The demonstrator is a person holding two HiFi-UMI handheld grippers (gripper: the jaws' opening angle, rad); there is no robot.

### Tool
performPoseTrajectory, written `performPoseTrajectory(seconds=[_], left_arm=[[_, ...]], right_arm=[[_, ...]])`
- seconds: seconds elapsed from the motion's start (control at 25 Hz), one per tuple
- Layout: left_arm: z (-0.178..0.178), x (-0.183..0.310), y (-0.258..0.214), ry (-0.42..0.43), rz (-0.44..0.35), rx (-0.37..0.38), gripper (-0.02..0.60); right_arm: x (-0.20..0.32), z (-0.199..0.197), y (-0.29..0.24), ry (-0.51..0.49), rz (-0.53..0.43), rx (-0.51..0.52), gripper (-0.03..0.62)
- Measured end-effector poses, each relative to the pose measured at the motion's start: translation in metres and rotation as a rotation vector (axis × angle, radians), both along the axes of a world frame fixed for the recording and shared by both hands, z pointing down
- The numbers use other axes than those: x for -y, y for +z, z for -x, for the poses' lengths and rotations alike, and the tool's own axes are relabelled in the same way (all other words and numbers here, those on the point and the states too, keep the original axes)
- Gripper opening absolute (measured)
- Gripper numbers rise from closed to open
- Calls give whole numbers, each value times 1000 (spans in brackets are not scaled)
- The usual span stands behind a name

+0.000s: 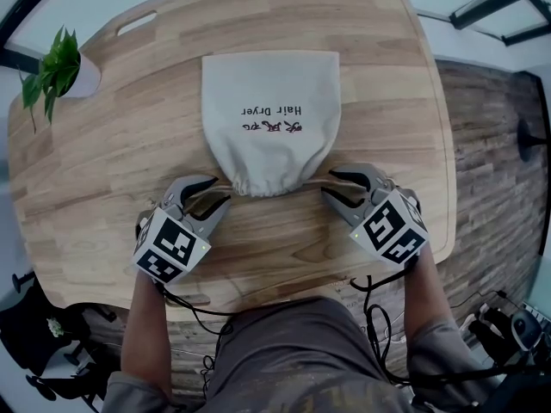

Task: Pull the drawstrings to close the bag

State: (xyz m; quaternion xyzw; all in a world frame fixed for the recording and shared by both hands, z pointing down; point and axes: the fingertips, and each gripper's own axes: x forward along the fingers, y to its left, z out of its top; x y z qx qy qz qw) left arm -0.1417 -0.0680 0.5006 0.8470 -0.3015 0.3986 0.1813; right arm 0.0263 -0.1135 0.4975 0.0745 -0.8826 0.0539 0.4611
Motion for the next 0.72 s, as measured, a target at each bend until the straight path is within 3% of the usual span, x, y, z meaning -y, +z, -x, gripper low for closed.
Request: performPoseTrajectory(seconds=[0.2, 0.28, 0.32, 0.4, 0.52, 0.72], left_arm=[[-3, -1, 6, 27, 10, -13, 152], [-2, -1, 6, 50, 9, -10, 152], [-1, -1, 7, 65, 15, -1, 135], [1, -2, 8, 95, 40, 34, 15], [1, -2, 9, 125, 51, 115, 14], [14, 9, -9, -70, -37, 81, 11]], right_arm=[[3, 4, 10, 27, 34, 10, 140], [5, 3, 11, 38, 29, 6, 102], [5, 3, 11, 33, 22, -2, 69], [3, 2, 11, 15, 16, -22, 40], [2, 0, 11, 32, 32, -21, 37], [8, 1, -12, 181, 46, 110, 35]])
